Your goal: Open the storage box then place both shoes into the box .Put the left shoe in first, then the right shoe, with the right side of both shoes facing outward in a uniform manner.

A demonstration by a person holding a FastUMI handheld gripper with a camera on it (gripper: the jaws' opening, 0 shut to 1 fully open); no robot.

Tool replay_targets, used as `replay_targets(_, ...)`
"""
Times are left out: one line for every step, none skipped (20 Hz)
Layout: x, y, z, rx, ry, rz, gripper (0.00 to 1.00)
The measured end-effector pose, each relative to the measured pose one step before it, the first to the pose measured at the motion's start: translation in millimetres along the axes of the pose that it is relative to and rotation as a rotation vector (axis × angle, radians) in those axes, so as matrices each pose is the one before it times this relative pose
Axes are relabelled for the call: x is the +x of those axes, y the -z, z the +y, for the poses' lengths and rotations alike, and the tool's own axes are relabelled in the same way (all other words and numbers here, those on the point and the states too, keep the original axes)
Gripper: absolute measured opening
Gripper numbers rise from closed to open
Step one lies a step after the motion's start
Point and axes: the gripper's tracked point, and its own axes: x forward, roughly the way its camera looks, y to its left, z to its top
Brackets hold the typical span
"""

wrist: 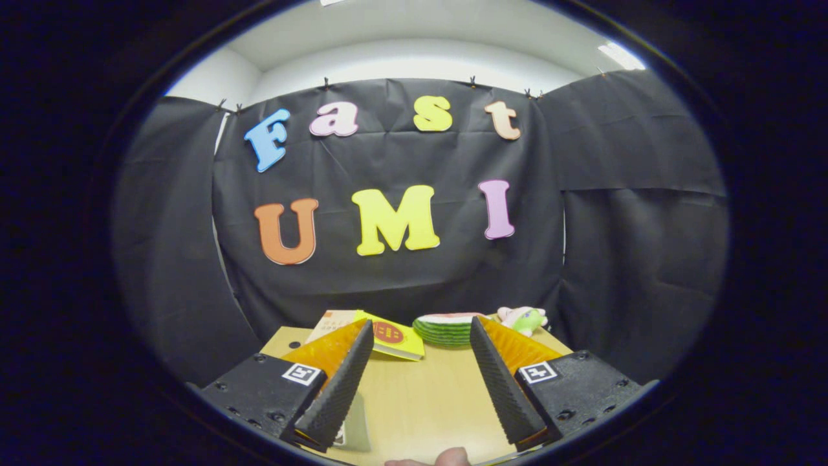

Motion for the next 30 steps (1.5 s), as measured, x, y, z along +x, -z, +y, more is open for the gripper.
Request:
replay_targets(-1.02, 3.63, 4.10, -0.00088, -0.00681, 0.00807, 0.96)
replay_targets(-1.43, 2.65, 3.47, -0.00859, -0.00722, 0.00195, 0.96)
replay_targets(0.88, 0.57, -1.67, -0.00145, -0.00126, 0.00389, 0.96)
replay_targets(-0.39, 3.03, 0.82, 0.00118, -0.00303, 0.00681, 0.96)
replay_targets(-0.19, 2.11, 1.99, 0.00573, -0.00465, 0.00750, 0.96)
replay_targets(-0.95, 0.05, 0.28, 0.00029, -0.00078, 0.00256, 0.96)
replay_targets(0.01, 0.07, -1.99, -0.00335, 0.00514, -0.00222, 0.96)
replay_targets(-0.33, -1.58, -1.40, -0.00489, 0.00343, -0.00296, 0.96)
replay_targets(-0.73, 1.23, -0.29, -0.00523, 0.00171, 0.00301, 0.96)
replay_targets(-1.37, 0.86, 0.06, 0.00395, -0.00050, 0.00317, 0.96)
replay_targets(0.24, 1.65, 2.45, 0.00445, -0.00207, 0.00630, 0.96)
replay_targets(-0.40, 0.85, 0.89, 0.00830, -0.00192, 0.00451, 0.96)
replay_targets(-0.49, 1.14, -1.52, 0.00069, 0.00058, 0.00216, 0.96)
replay_targets(-0.83, -0.92, -1.60, -0.00013, 0.00222, -0.00195, 0.96)
replay_targets(0.73, 1.68, 0.53, 0.00118, 0.00278, 0.00053, 0.96)
replay_targets(-0.46, 0.83, 1.35, 0.00260, 0.00048, 0.00404, 0.96)
replay_targets(-0.20, 3.10, 0.14, 0.00123, -0.00121, 0.00686, 0.96)
replay_targets(-0.40, 2.62, 0.92, 0.00032, 0.00013, 0.00841, 0.96)
replay_targets(-0.24, 1.03, -1.17, 0.00251, 0.00427, 0.00236, 0.96)
replay_targets(-0.27, 0.27, 0.69, -0.00113, 0.00256, 0.00220, 0.96)
replay_targets(-1.25, 0.47, -0.16, -0.00016, 0.00349, 0.00162, 0.96)
replay_targets(-0.29, 0.47, 0.79, -0.00086, 0.00276, 0.00083, 0.96)
replay_targets(-0.68, -0.54, 0.68, 0.00189, 0.00145, -0.00232, 0.96)
replay_targets(-1.17, -0.68, 1.51, -0.00158, -0.00027, 0.00036, 0.96)
replay_targets(-0.06, 0.98, 1.01, -0.00044, 0.00054, 0.00018, 0.96)
replay_targets(-0.83, -1.21, 1.47, -0.00229, 0.00068, -0.00307, 0.96)
replay_targets(-1.04, -1.31, -0.22, -0.00210, 0.00124, -0.00273, 0.96)
replay_targets(0.19, -1.23, 1.35, -0.00232, 0.00111, -0.00527, 0.96)
replay_targets(0.41, -0.33, 0.58, -0.00079, 0.00116, -0.00035, 0.96)
replay_targets(-0.62, -0.16, 0.24, 0.00194, 0.00266, 0.00127, 0.96)
